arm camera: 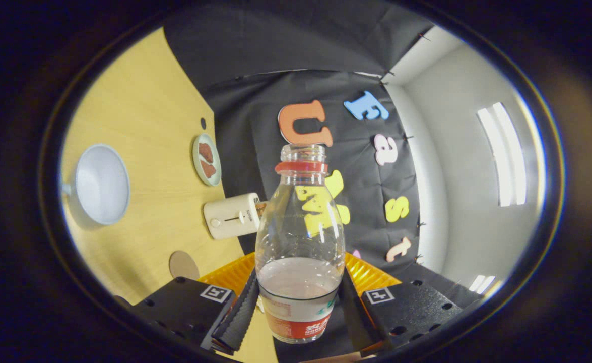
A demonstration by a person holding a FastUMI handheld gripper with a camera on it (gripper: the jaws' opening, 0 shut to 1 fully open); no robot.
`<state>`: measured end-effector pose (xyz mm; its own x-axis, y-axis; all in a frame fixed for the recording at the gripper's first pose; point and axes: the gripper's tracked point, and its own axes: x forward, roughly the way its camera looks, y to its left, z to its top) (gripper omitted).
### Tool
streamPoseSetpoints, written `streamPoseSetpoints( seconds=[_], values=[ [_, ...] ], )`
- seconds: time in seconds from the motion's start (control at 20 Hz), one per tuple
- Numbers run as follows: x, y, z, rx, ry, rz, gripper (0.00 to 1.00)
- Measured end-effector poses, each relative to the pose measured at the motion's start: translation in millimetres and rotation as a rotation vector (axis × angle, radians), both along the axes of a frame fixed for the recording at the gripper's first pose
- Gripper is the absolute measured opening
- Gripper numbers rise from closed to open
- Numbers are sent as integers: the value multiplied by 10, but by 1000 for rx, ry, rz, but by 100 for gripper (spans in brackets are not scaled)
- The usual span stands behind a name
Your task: Take the bottle from table, then pour the juice into the cup, finally place the bottle on the coaster
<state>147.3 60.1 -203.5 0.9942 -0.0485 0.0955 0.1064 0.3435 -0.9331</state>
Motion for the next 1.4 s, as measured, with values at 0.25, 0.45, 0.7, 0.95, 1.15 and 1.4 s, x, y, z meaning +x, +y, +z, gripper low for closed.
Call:
streamPoseSetpoints(
  seconds=[0.25,0.45,0.7,0.95,1.15,1.4],
  values=[
    [256,-223,-34,307,51,-27,82],
    [365,-398,-98,571,92,-53,82],
    [459,-564,7,763,62,-61,82],
    [554,-580,63,899,66,-52,82],
    [644,-644,70,1009,59,-58,82],
    [870,-602,-96,1097,104,-51,82]
  ],
)
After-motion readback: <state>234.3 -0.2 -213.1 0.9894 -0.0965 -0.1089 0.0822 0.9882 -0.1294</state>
